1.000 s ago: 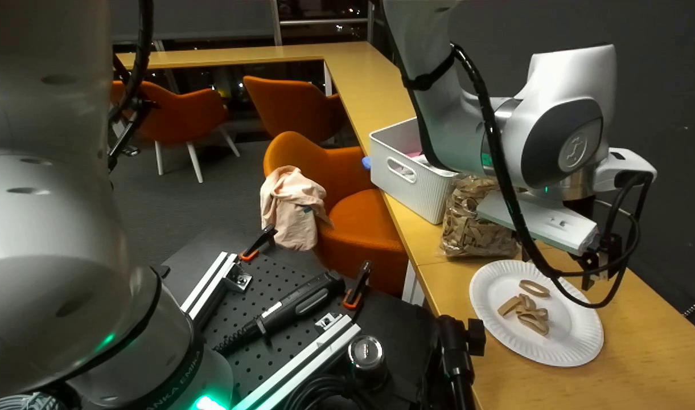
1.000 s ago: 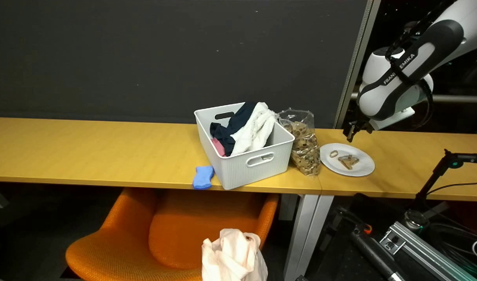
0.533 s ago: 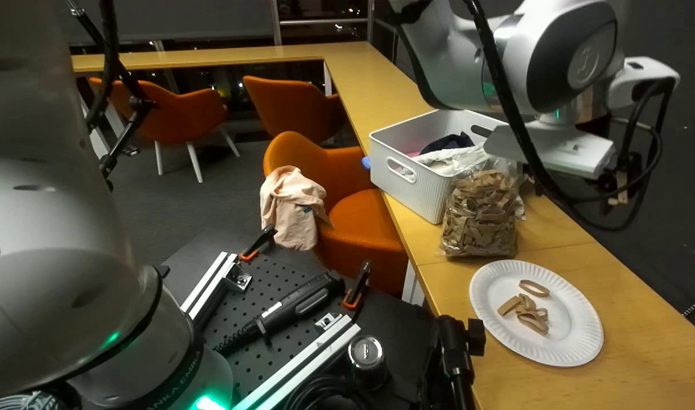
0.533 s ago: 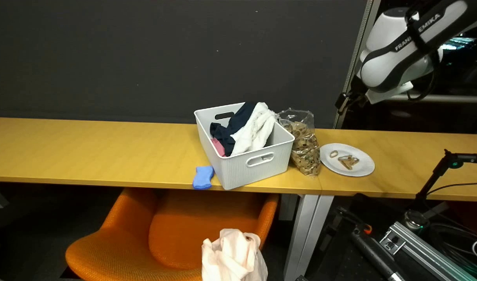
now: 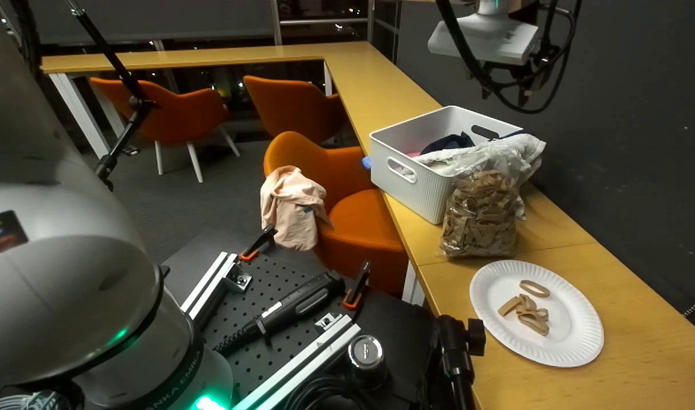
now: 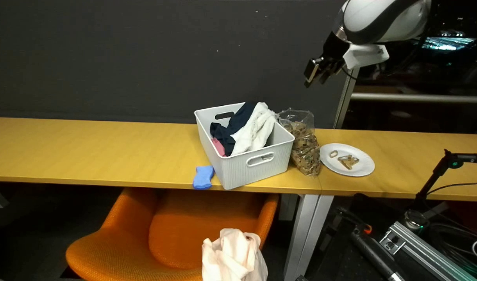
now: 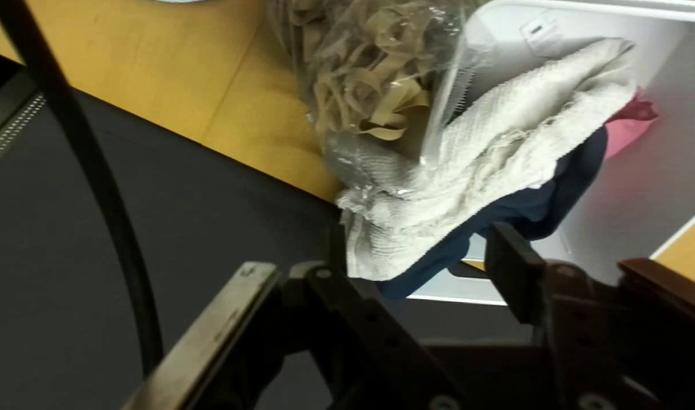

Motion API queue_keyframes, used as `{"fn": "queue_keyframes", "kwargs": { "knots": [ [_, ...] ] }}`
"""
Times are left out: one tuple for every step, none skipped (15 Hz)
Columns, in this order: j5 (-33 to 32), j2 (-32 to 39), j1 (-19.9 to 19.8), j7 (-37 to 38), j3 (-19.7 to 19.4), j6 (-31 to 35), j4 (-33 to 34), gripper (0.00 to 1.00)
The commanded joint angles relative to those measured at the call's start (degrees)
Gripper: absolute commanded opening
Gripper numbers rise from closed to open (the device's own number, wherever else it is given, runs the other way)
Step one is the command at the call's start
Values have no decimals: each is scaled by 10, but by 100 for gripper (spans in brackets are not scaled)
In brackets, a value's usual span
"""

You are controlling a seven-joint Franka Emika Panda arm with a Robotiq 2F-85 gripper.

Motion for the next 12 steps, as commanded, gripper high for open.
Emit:
{"fn": "queue_keyframes", "kwargs": {
  "knots": [
    [47, 50, 8, -35, 13, -33, 54, 36],
    [40, 64, 8, -28, 14, -39, 69, 29],
    [33, 85, 7, -22, 16, -47, 90, 20],
    [32, 103, 5, -23, 18, -54, 106, 13],
    [23, 122, 4, -15, 18, -67, 130, 5],
    [15, 139, 4, -6, 17, -78, 148, 1],
    [7, 154, 4, -2, 16, -99, 166, 0],
    [2, 167, 4, 0, 15, -114, 181, 0],
    [-5, 181, 4, 2, 14, -125, 192, 0],
    [-11, 190, 4, 2, 13, -136, 201, 0],
    [-21, 196, 3, 7, 10, -146, 206, 0],
    [-31, 201, 3, 9, 7, -157, 210, 0]
  ]
}}
